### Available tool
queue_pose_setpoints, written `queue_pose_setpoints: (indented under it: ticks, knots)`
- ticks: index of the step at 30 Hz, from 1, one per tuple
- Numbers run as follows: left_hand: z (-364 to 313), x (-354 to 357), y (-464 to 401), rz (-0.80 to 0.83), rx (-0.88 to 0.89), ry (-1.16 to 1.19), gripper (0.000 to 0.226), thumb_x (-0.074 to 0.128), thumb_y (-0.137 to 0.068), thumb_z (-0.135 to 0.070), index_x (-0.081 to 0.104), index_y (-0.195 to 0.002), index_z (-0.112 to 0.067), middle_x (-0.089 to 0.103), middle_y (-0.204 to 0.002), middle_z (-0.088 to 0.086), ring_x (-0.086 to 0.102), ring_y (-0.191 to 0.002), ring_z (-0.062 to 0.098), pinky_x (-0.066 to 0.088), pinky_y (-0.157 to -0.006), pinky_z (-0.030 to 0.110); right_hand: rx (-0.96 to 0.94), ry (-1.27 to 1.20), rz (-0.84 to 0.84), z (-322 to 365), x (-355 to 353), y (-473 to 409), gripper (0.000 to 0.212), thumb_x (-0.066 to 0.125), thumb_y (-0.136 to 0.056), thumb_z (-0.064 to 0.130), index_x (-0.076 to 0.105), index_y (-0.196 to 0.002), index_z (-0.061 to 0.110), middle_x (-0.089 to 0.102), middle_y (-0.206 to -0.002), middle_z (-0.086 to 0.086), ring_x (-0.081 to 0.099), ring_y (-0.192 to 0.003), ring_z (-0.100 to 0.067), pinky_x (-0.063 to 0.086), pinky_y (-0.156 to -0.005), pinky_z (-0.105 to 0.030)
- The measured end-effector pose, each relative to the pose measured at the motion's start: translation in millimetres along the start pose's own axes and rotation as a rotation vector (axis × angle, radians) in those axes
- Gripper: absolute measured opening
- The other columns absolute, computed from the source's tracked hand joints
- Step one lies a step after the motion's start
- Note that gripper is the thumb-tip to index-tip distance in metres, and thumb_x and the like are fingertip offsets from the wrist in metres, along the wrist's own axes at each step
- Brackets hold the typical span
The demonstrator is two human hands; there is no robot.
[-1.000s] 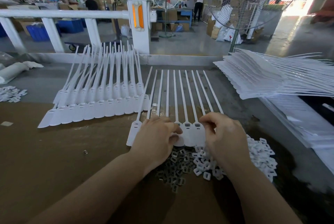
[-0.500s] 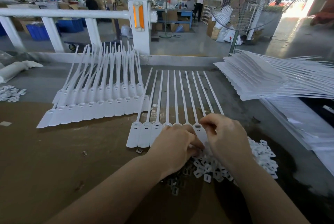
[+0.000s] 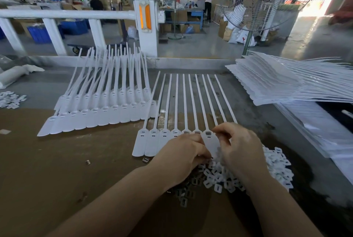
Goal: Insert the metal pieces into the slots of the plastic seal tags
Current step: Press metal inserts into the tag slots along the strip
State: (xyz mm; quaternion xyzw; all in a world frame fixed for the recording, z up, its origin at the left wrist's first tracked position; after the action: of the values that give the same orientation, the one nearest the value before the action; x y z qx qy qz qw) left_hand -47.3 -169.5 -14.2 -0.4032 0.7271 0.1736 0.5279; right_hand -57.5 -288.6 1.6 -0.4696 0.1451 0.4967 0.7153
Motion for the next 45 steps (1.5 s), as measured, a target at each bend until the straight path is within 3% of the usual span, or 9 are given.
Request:
queue_pose_setpoints:
  ticks: [10, 13, 16, 18, 23, 29, 35, 39, 45]
  knots:
    - [0.7, 1.0, -2.9, 0.019, -0.006, -0.001, 0.016, 0.056, -0.093, -0.025, 0.064, -0.106, -0.021, 0.054, -0.116, -0.006, 0.044, -0.115, 0.009, 0.036, -0.095, 0.022, 0.000, -0.003, -0.002, 0.2, -0.2, 2.4, 0.014, 0.062, -0.085, 0.003, 0.071, -0.086, 0.014, 0.069, -0.083, 0.004, 0.056, -0.074, -0.010, 0.047, -0.081, -0.037]
    - [7.9, -3.8, -1.6, -0.017, -0.097, 0.157, 0.005, 0.063, -0.088, -0.023, 0.065, -0.090, -0.026, 0.059, -0.098, -0.012, 0.054, -0.099, 0.006, 0.042, -0.084, 0.016, 0.002, -0.007, 0.005, -0.4, 0.3, 1.9, 0.014, 0.062, -0.086, 0.004, 0.070, -0.086, 0.015, 0.068, -0.082, 0.006, 0.054, -0.073, -0.008, 0.047, -0.081, -0.036]
    - [26.1, -15.5, -4.4, -0.110, -0.224, 0.320, 0.024, 0.068, -0.085, -0.019, 0.058, -0.074, -0.039, 0.058, -0.080, -0.023, 0.056, -0.082, -0.006, 0.041, -0.072, 0.006, 0.007, 0.001, 0.013, -0.7, 1.2, 1.4, 0.013, 0.061, -0.086, 0.006, 0.070, -0.086, 0.015, 0.068, -0.082, 0.006, 0.056, -0.074, -0.011, 0.047, -0.081, -0.036]
    - [40.2, -21.5, -9.1, -0.148, -0.287, 0.356, 0.026, 0.068, -0.084, -0.016, 0.057, -0.074, -0.037, 0.059, -0.077, -0.022, 0.056, -0.078, -0.006, 0.041, -0.071, 0.008, 0.005, 0.007, 0.018, -0.2, 2.3, 1.4, 0.013, 0.061, -0.086, 0.006, 0.070, -0.087, 0.015, 0.068, -0.082, 0.005, 0.058, -0.076, -0.013, 0.047, -0.081, -0.037]
    - [62.9, -22.1, -19.9, -0.153, -0.402, 0.353, 0.013, 0.062, -0.089, -0.011, 0.061, -0.083, -0.023, 0.062, -0.081, -0.010, 0.060, -0.086, 0.013, 0.046, -0.080, 0.024, 0.008, 0.001, 0.024, -0.3, 3.2, 1.9, 0.013, 0.060, -0.087, 0.006, 0.071, -0.088, 0.014, 0.069, -0.083, 0.002, 0.057, -0.075, -0.014, 0.047, -0.080, -0.037]
    - [64.5, -20.0, -32.0, -0.066, -0.419, 0.254, 0.011, 0.059, -0.091, -0.015, 0.068, -0.098, -0.015, 0.067, -0.096, -0.001, 0.059, -0.090, 0.014, 0.042, -0.079, 0.024, 0.005, 0.006, 0.036, -0.7, 4.2, 1.5, 0.014, 0.059, -0.087, 0.007, 0.071, -0.089, 0.013, 0.069, -0.085, 0.001, 0.055, -0.075, -0.013, 0.046, -0.079, -0.036]
    - [67.8, -19.0, -35.6, -0.026, -0.433, 0.244, 0.009, 0.062, -0.089, -0.015, 0.070, -0.092, -0.015, 0.062, -0.081, -0.006, 0.057, -0.083, 0.012, 0.042, -0.073, 0.022, -0.012, 0.019, 0.049, 0.5, 4.7, 3.3, 0.014, 0.061, -0.084, 0.004, 0.071, -0.089, 0.013, 0.070, -0.085, 0.000, 0.045, -0.073, -0.006, 0.044, -0.078, -0.033]
    - [71.3, -20.3, -35.4, -0.045, -0.456, 0.284, 0.004, 0.070, -0.083, -0.017, 0.069, -0.080, -0.019, 0.063, -0.077, -0.009, 0.058, -0.081, 0.011, 0.047, -0.073, 0.024, -0.009, 0.012, 0.081, 0.6, 6.3, 2.7, 0.015, 0.061, -0.083, 0.004, 0.071, -0.090, 0.012, 0.070, -0.085, 0.000, 0.059, -0.077, -0.015, 0.049, -0.080, -0.041]
    - [78.1, -20.0, -37.2, -0.032, -0.574, 0.412, 0.016, 0.078, -0.074, -0.013, 0.068, -0.065, -0.020, 0.064, -0.070, -0.005, 0.057, -0.070, 0.007, 0.046, -0.061, 0.020, -0.017, 0.018, 0.077, 0.9, 6.7, 2.6, 0.016, 0.061, -0.082, 0.003, 0.071, -0.090, 0.013, 0.070, -0.086, 0.001, 0.060, -0.078, -0.015, 0.048, -0.080, -0.041]
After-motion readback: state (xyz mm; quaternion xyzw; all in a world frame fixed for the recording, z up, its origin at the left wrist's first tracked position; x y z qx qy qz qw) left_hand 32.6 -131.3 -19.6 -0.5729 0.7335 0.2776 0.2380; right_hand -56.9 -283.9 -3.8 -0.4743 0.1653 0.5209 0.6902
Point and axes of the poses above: each hand's wrist, its own y-axis away from the middle knuckle, its own x-axis out of the palm, z = x × y, the point moved 6 cm from there along -y, towards the middle knuckle
